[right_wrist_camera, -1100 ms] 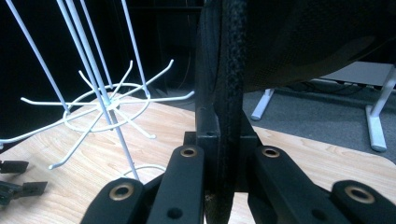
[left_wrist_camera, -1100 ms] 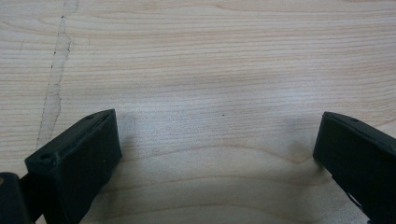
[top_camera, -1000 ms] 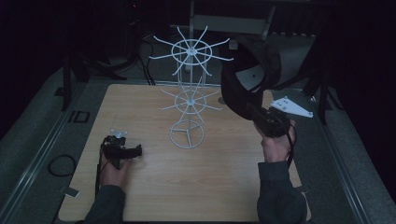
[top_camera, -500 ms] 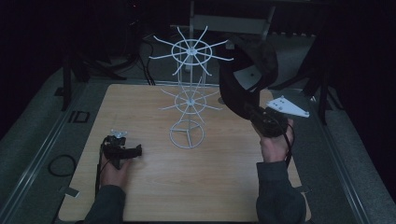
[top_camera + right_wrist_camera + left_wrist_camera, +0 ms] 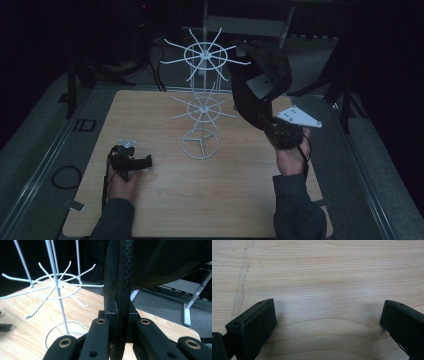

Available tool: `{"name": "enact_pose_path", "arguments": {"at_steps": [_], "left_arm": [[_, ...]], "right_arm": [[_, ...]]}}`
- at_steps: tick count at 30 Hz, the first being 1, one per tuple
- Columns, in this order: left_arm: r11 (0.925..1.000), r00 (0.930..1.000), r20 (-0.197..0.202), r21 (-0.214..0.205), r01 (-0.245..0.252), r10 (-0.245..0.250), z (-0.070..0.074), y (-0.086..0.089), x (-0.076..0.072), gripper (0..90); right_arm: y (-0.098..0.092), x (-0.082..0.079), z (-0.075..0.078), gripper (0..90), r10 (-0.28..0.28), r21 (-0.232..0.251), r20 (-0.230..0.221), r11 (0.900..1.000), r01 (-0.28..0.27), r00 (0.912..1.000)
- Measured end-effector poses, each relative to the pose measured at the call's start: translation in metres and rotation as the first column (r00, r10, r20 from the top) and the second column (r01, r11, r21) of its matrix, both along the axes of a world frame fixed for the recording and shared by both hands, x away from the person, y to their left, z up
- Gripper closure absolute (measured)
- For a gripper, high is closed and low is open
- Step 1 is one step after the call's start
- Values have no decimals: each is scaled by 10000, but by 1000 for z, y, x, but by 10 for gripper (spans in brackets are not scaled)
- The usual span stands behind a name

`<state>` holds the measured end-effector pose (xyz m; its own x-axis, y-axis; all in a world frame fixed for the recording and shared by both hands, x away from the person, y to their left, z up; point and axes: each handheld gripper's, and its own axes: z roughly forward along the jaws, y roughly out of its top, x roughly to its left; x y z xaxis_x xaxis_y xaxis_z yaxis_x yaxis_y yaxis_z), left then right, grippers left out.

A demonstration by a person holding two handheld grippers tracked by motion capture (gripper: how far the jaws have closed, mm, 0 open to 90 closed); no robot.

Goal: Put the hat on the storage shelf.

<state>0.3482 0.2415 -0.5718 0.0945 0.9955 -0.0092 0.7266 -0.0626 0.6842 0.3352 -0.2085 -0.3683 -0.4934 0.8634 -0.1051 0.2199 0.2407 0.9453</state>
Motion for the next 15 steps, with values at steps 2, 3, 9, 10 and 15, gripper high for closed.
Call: {"name": "enact_pose_path", "arguments": {"at_steps": [2,3,9,10,15], "left_arm": [[10000,10000,-3,4,3,-3,0,0,0,8],[10000,10000,3,3,4,-4,0,0,0,8],[10000,10000,-10,13,13,-13,0,0,0,8],[10000,10000,-15,14,12,-12,0,0,0,8],[10000,10000,-23,11,11,-11,0,0,0,8]], "right_arm": [[3,-1,-1,861,28,-215,56,9998,-26,10000],[4,-1,-1,861,54,-312,86,9995,-51,9999],[6,0,-5,847,300,-569,-108,9979,-305,9995],[6,0,-5,835,308,-582,-104,9978,-313,9995],[4,1,-6,708,252,-527,-131,9983,-259,9996]]}}
